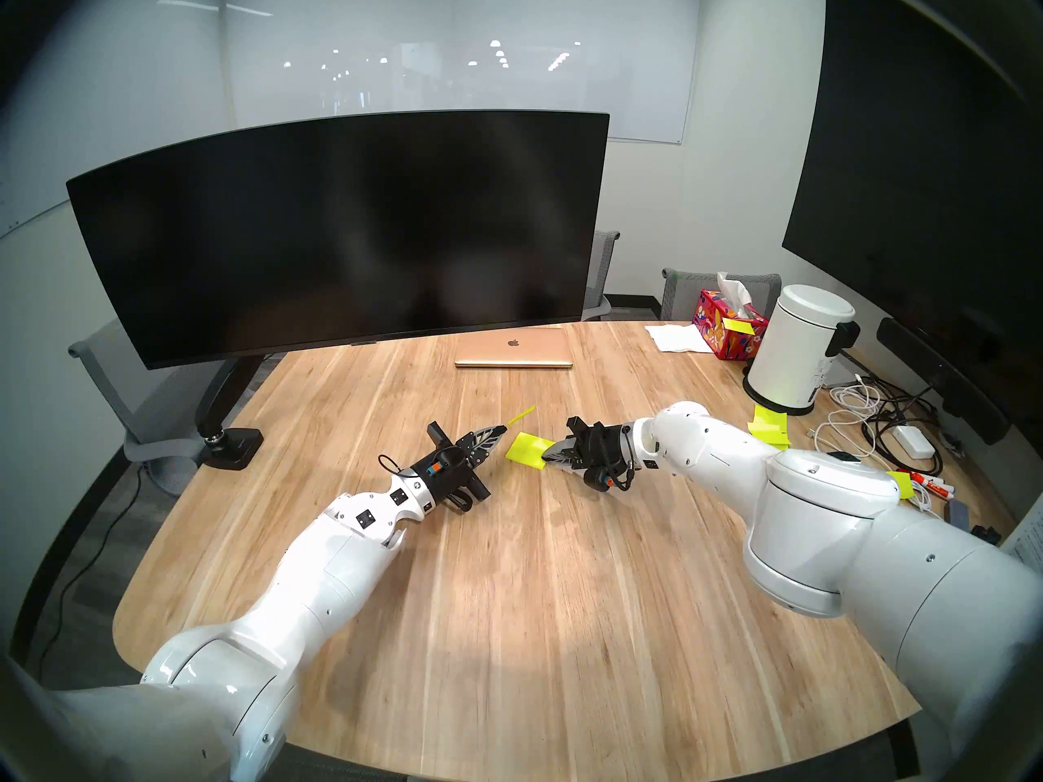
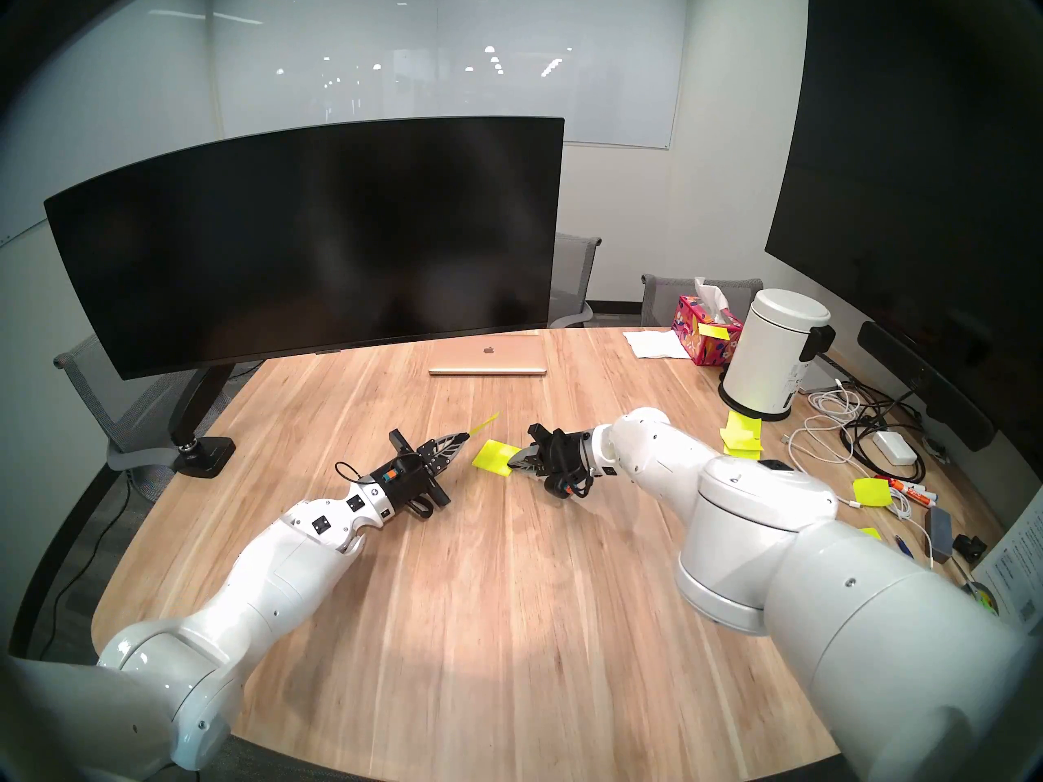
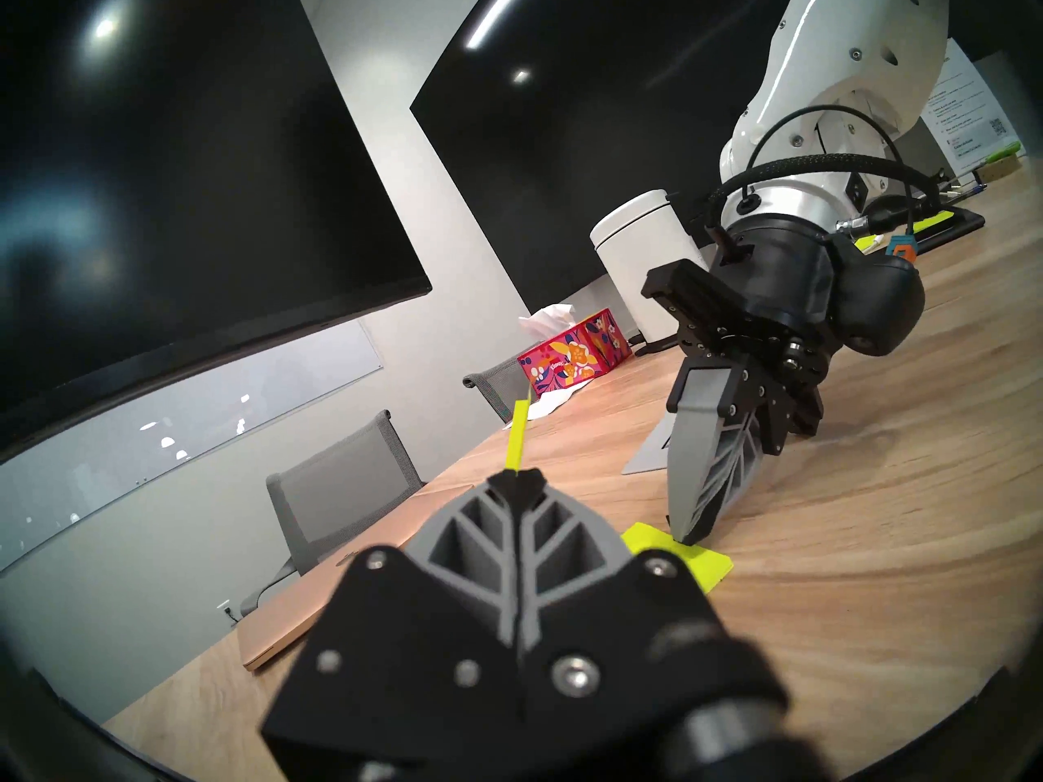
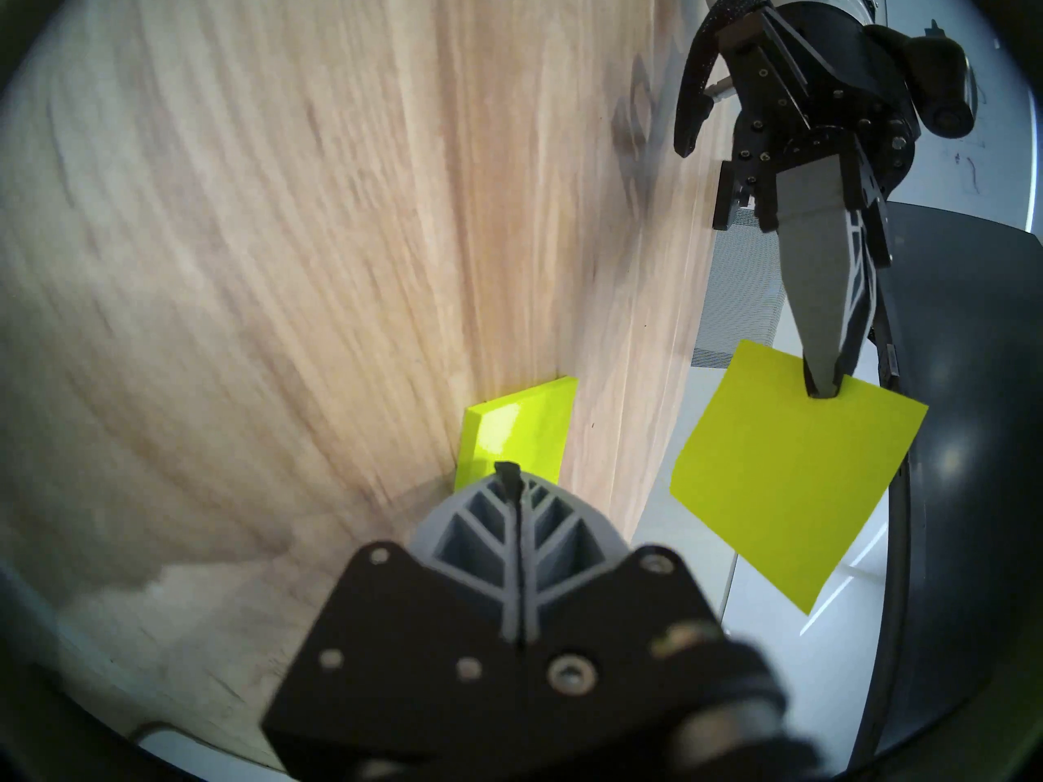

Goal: Peel one sticky note off the pad and stick it onto the monitor, then press it flat

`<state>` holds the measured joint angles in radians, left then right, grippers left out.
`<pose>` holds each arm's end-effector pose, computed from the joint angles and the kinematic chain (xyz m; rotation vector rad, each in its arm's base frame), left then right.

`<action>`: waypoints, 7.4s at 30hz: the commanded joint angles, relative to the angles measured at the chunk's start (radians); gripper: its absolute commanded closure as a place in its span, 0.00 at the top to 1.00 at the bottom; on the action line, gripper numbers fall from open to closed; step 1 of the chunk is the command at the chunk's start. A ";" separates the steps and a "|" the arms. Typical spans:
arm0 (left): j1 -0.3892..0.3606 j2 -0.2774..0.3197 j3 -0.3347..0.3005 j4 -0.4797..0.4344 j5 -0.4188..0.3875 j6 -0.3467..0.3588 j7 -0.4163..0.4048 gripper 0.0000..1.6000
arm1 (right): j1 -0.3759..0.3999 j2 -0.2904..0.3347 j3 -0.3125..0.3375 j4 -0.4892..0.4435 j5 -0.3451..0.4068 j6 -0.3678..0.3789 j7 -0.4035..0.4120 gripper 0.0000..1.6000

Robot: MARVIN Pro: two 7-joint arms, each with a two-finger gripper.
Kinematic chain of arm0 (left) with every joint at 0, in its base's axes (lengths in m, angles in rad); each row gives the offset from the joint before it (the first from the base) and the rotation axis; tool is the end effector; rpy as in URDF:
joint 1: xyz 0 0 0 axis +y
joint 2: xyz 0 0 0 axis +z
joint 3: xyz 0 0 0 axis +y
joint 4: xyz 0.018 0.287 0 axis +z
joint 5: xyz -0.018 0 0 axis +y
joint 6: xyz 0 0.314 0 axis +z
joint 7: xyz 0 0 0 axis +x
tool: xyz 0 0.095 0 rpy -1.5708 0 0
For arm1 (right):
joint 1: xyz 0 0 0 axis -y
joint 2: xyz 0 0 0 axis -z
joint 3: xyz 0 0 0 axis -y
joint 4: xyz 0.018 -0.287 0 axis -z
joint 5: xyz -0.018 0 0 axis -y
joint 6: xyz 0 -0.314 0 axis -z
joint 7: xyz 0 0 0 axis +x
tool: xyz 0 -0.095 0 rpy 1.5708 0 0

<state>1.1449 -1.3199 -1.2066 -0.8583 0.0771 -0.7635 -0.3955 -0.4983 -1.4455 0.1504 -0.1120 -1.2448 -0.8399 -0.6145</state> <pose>0.4845 -0.0259 -0.3584 1.5199 -1.2151 2.2242 0.5649 0.0338 -0.3303 0.2753 2.4630 1.3495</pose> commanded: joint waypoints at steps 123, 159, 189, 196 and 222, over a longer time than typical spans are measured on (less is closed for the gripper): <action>0.332 -0.107 -0.036 -0.387 0.788 0.237 0.944 0.00 | -0.287 0.235 0.282 -0.458 0.176 0.651 -0.657 1.00; 0.319 -0.084 -0.087 -0.446 0.885 0.328 1.071 0.00 | -0.324 0.289 0.312 -0.579 0.178 0.683 -0.573 1.00; 0.001 -0.218 -0.074 -0.103 0.909 0.450 0.986 0.00 | -0.325 0.289 0.313 -0.580 0.177 0.685 -0.573 1.00; 0.010 -0.184 -0.080 -0.120 0.935 0.398 1.064 0.00 | -0.325 0.289 0.313 -0.581 0.178 0.685 -0.572 1.00; 0.015 -0.154 -0.110 -0.265 0.978 0.417 1.116 0.00 | -0.326 0.291 0.314 -0.584 0.178 0.684 -0.571 1.00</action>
<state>1.2178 -1.4734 -1.3004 -1.1353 1.0424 -0.3621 0.6909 -0.8366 -1.1533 0.4568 -0.6848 -1.0722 -0.1522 -1.1834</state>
